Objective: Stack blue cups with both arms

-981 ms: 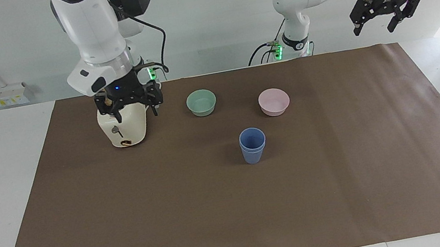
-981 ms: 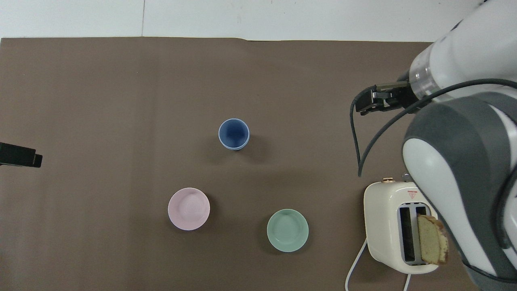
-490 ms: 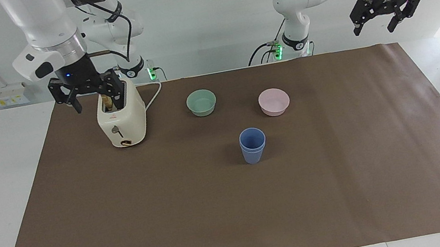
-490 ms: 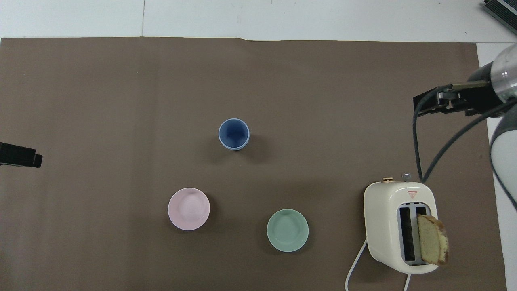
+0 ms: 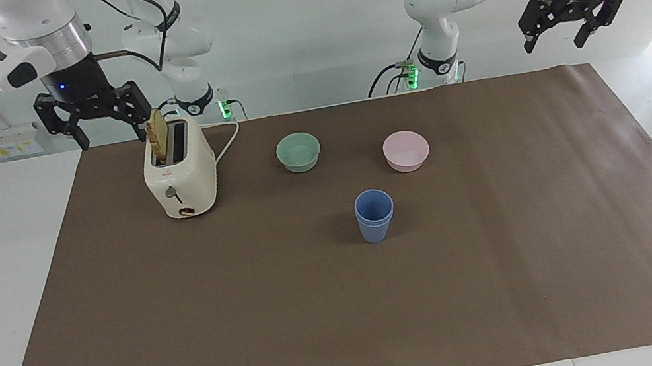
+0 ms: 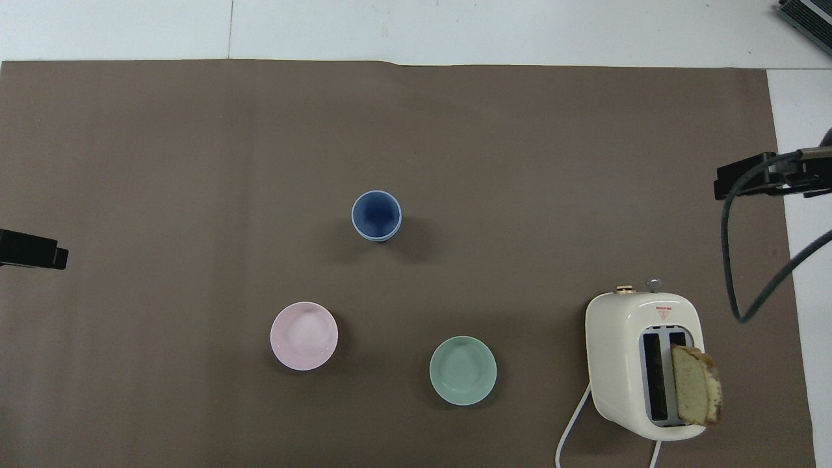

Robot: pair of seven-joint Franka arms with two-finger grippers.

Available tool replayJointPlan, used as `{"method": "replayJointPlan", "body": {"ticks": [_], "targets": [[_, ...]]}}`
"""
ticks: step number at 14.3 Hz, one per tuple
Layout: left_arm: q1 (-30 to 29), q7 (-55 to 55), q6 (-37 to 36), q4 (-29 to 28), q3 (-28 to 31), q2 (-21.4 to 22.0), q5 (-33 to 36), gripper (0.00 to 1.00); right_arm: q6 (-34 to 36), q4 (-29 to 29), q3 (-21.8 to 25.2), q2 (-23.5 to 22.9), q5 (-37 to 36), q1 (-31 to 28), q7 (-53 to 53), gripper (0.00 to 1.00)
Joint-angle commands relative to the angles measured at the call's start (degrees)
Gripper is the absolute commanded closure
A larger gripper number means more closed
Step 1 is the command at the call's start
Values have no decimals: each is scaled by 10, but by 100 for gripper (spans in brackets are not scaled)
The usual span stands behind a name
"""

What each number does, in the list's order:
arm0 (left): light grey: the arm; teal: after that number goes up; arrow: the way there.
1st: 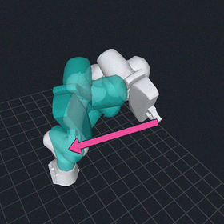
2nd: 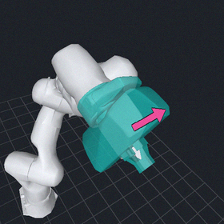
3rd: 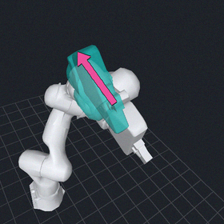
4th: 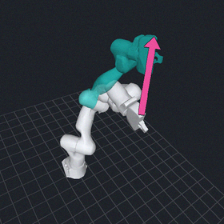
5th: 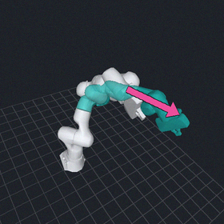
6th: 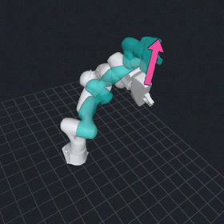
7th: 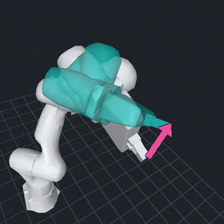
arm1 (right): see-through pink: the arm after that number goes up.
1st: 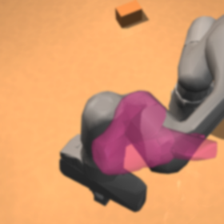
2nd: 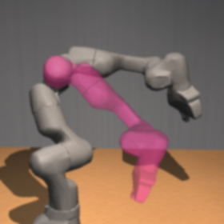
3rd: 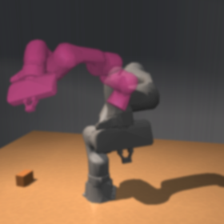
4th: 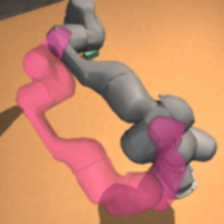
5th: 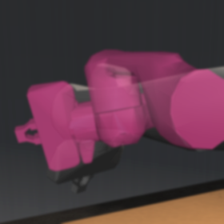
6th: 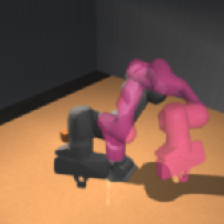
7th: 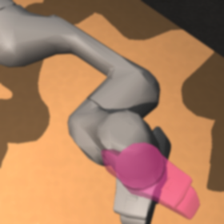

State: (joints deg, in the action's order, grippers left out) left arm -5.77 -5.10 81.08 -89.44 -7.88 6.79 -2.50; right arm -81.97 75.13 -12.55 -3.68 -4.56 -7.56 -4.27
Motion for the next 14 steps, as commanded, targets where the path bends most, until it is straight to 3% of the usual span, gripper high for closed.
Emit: {"method": "replayJointPlan", "body": {"ticks": [1,9,14], "targets": [[-9,-4,-10,5,-5,1,-4,0,5,16,-5,17,-1,-29,39,0],[-10,-4,-10,5,-5,1,-4,0,-29,69,-4,39,39,-61,37,0],[-10,-4,-10,5,-5,1,-4,0,-28,70,-5,40,39,-62,30,0]]}}
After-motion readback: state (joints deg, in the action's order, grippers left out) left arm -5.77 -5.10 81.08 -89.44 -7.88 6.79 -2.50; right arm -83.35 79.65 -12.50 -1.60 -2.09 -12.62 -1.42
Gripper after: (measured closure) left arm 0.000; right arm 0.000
